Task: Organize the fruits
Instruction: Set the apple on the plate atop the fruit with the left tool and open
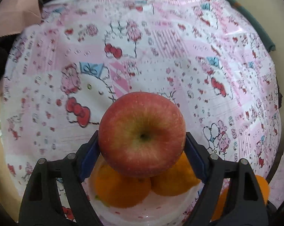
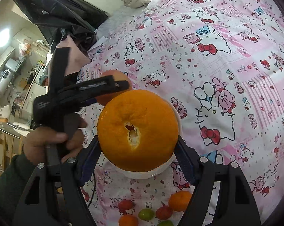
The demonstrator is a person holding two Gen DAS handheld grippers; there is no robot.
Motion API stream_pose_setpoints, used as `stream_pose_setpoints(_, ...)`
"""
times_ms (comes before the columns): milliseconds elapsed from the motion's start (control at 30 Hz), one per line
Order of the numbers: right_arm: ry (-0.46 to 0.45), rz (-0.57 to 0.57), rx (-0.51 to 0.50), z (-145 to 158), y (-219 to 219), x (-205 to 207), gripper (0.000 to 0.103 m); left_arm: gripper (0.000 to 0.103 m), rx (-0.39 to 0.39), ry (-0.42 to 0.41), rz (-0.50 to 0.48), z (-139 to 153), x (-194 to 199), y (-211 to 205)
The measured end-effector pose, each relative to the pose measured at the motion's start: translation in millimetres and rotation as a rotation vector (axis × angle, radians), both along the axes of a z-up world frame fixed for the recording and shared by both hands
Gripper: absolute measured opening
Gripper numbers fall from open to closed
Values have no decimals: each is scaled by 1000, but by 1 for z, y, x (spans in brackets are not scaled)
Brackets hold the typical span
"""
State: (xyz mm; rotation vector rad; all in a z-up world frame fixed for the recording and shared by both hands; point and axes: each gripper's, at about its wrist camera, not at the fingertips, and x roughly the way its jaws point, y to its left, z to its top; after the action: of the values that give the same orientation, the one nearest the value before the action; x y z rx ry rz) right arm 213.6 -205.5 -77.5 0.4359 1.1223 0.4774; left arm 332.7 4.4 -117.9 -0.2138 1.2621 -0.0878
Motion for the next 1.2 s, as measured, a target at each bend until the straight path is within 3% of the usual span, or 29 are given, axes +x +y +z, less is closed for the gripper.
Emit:
stream_pose_setpoints(267, -5, 5, 7, 2, 0, -1, 78, 81, 62, 49, -31, -21, 5, -14)
stream_pose_setpoints(400, 0, -5, 15, 3, -1, -1, 78, 81, 24, 99, 17, -22, 5, -8)
stream_pose_setpoints(700, -1, -25, 24, 8, -7, -1, 78, 83, 64, 137, 6, -29, 6, -15)
stream_pose_setpoints(933, -5, -22, 29, 10, -7, -1, 78, 85, 88, 95, -7, -14, -4, -15)
stream_pose_setpoints(1200, -26, -21, 29, 17, -6, -3, 78, 85, 102, 42, -5, 23, -28, -10)
